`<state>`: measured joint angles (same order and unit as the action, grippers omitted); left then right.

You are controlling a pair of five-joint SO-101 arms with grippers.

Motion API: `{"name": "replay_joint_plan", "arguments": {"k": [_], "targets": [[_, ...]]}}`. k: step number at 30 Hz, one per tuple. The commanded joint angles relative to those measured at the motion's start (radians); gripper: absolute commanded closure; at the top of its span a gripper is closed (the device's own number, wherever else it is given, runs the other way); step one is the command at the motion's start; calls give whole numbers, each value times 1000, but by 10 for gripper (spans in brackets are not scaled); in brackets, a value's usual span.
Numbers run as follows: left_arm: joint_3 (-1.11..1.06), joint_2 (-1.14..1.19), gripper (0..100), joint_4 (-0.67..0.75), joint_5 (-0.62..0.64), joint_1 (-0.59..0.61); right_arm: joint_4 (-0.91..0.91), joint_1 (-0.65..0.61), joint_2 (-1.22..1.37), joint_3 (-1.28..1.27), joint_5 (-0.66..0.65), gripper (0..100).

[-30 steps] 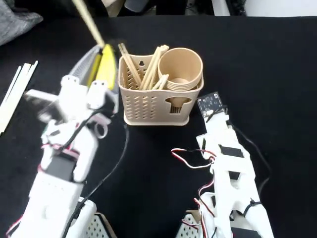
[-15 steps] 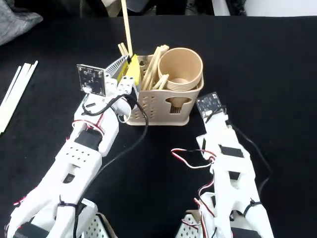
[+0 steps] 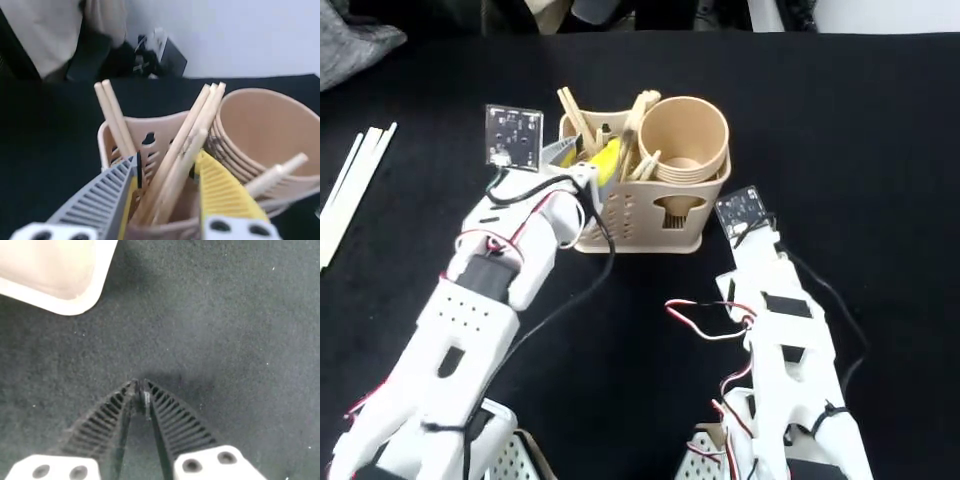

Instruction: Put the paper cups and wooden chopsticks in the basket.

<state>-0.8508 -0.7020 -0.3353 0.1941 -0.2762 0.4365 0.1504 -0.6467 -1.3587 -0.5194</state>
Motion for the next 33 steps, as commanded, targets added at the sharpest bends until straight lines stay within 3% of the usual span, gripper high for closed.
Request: {"name": "replay_joint_plan", "arguments": {"k": [1,5,10,13,18,24,33], "targets": [[110,-127,797,-203,5,-7,-15,-12,-28,4,-6,986],[208,-273,800,-382,3,90,-12,-12,-28,4,-6,986],[449,-319,798,-651,-21,423,-12,-12,-28,4,-6,986],[518,-212,798,-740,-143,596,-12,-12,-28,4,-6,986],[544,52,798,-783,-446,789,-12,-12,-28,4,-6,986],[582,397,799,-784,-796,912,-12,-12,-28,4,-6,986],[983,875,802,-956,-945,955,-11,-12,-28,4,-6,986]]}}
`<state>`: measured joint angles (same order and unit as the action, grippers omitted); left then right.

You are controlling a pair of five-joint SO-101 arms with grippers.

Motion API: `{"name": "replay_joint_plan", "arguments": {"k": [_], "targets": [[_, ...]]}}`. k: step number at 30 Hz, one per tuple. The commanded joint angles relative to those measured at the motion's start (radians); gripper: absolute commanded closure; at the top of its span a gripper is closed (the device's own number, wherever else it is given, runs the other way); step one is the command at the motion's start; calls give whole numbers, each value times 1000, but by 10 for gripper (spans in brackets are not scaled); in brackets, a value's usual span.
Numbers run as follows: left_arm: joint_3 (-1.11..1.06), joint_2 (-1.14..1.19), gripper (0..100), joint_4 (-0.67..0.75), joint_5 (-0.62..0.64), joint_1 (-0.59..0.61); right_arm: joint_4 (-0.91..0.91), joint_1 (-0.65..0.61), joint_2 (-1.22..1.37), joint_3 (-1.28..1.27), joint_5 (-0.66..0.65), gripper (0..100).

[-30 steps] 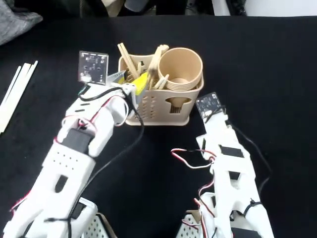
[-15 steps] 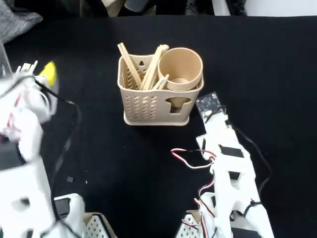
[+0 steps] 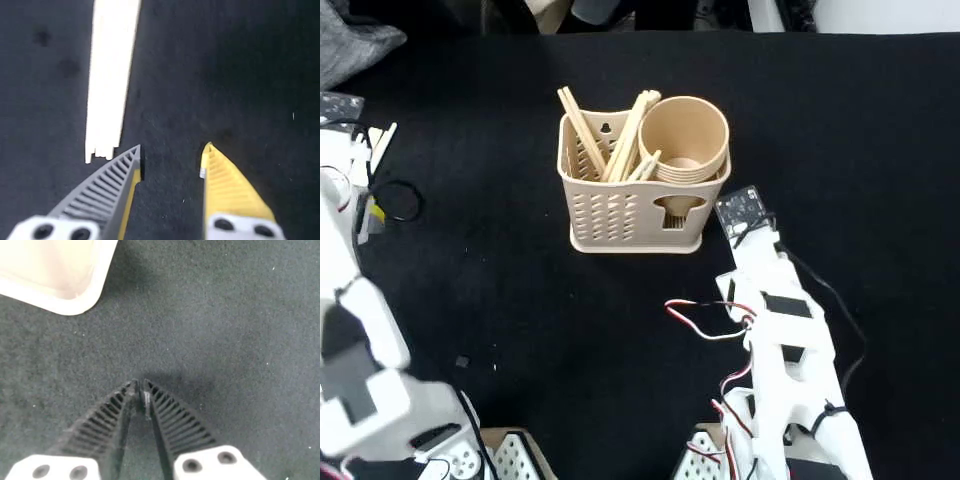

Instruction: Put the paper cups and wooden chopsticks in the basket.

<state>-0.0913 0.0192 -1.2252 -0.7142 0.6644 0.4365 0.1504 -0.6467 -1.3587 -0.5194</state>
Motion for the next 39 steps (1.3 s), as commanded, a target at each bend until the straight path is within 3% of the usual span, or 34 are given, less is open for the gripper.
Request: {"name": "replay_joint_plan", "arguments": {"k": [1,15,19,30,36,39], "targets": [[280,204,800,-74,-38,16,-11,-12,-28,4,-6,986],[1231,919,798,-328,-95,42,-11,-12,-28,4,-6,986],[1440,1103,798,-344,-95,58,-11,-12,-28,4,-6,986],[1659,1407,803,-393,-64,59,-11,-12,-28,2,-6,986],[1667,1416,979,-489,-63,58,-11,-12,-28,2,-6,986],[1699,1418,975,-537,-57,54,-11,-12,-28,2,-6,986]]}}
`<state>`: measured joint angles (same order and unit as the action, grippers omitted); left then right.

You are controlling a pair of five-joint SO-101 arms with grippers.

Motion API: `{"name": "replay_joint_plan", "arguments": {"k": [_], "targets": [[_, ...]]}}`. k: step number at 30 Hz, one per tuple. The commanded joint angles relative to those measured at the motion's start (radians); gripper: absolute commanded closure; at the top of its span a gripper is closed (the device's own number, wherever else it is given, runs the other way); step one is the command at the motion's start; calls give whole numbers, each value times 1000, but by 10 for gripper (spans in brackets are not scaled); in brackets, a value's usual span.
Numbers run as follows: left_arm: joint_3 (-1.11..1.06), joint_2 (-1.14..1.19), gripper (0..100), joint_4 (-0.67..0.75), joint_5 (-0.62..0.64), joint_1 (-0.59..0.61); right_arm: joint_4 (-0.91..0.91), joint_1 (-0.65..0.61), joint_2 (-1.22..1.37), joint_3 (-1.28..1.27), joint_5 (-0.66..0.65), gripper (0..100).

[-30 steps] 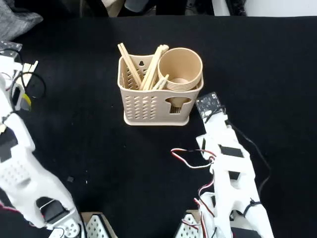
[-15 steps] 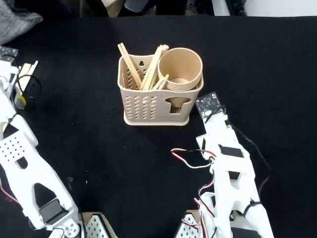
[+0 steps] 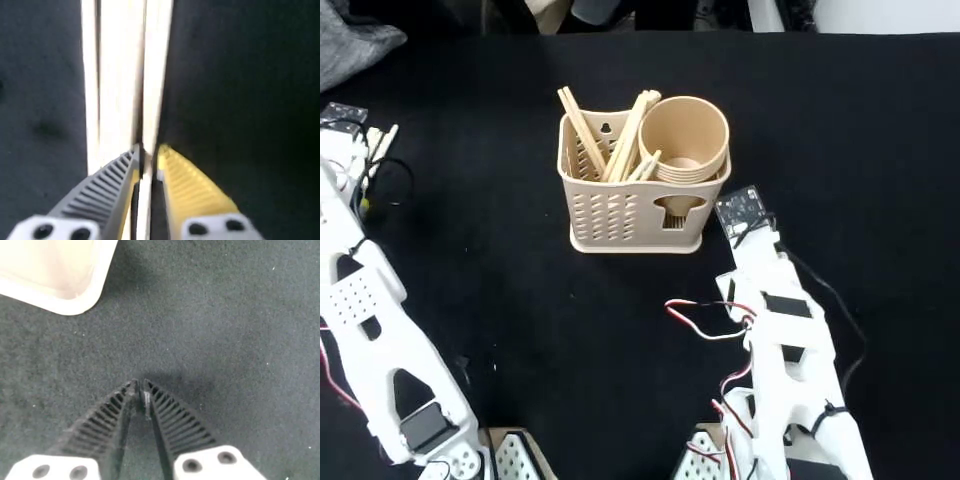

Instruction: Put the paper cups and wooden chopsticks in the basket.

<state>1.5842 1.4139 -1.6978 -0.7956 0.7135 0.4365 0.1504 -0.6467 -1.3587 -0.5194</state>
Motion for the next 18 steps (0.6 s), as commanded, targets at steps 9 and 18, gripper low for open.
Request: {"name": "replay_joint_plan", "arguments": {"k": [9,18], "targets": [[-13,-78,972,-68,196,-33,-11,-12,-28,2,-5,986],[-624,-646,972,-68,433,-202,-14,-12,-28,2,-6,986]]}}
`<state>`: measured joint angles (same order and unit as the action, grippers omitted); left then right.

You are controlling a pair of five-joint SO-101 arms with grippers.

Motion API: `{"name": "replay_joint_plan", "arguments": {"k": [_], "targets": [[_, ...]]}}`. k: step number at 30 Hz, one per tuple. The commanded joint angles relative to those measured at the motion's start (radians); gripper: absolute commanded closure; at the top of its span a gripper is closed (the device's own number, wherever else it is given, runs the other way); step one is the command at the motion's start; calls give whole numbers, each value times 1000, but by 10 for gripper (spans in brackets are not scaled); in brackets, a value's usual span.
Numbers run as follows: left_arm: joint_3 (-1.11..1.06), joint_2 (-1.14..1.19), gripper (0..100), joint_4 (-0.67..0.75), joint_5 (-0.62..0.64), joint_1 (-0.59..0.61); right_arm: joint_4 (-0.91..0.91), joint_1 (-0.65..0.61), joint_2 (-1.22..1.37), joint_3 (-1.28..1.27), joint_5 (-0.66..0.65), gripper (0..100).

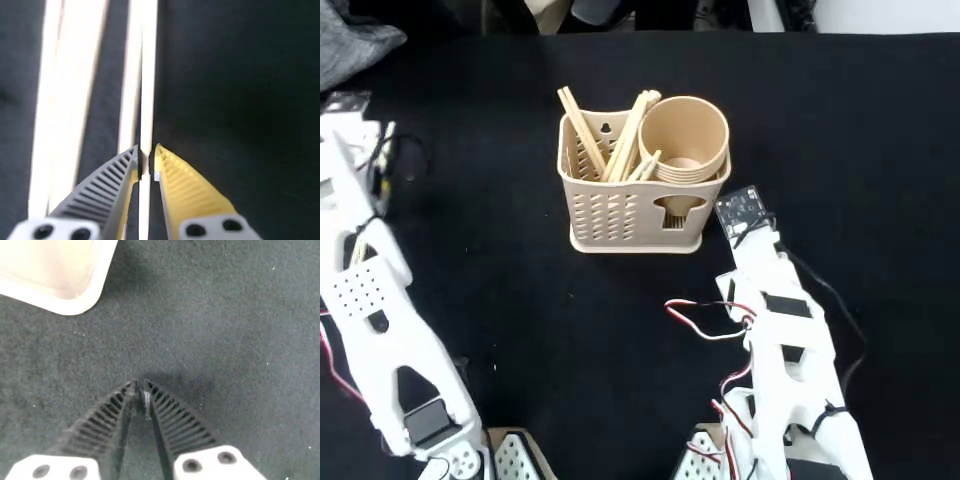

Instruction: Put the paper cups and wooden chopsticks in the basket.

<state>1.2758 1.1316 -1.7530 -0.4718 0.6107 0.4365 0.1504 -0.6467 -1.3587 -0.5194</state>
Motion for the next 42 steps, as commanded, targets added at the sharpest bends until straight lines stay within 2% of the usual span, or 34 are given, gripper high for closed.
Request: {"name": "replay_joint_plan", "arguments": {"k": [1,4,8,12,16,20,24,26,27,30,36,42], "targets": [[-415,-459,972,-11,129,-128,-14,-12,-28,2,-6,986],[-691,-753,971,5,157,-231,-14,-12,-28,2,-6,986],[-1038,-1126,971,160,215,-335,-12,-12,-28,2,-6,986],[-1437,-1517,971,451,279,-380,-12,-12,-28,2,-6,986],[-1814,-1961,971,733,288,-440,-12,-12,-28,2,-6,986],[-2127,-2412,971,1023,288,-552,-12,-12,-28,2,-6,986],[-2427,-2699,971,1475,290,-682,-12,-12,-28,2,-6,986],[-2497,-2748,971,1657,290,-730,-12,-12,-28,2,-6,986],[-2500,-2748,971,1702,290,-751,-12,-12,-28,2,-6,986],[-2430,-2707,971,1708,338,-800,-12,-12,-28,2,-6,986],[-2226,-2450,971,1708,618,-803,-12,-12,-27,2,-6,986],[-2107,-2137,971,1717,709,-811,-14,-12,-27,2,-6,986]]}}
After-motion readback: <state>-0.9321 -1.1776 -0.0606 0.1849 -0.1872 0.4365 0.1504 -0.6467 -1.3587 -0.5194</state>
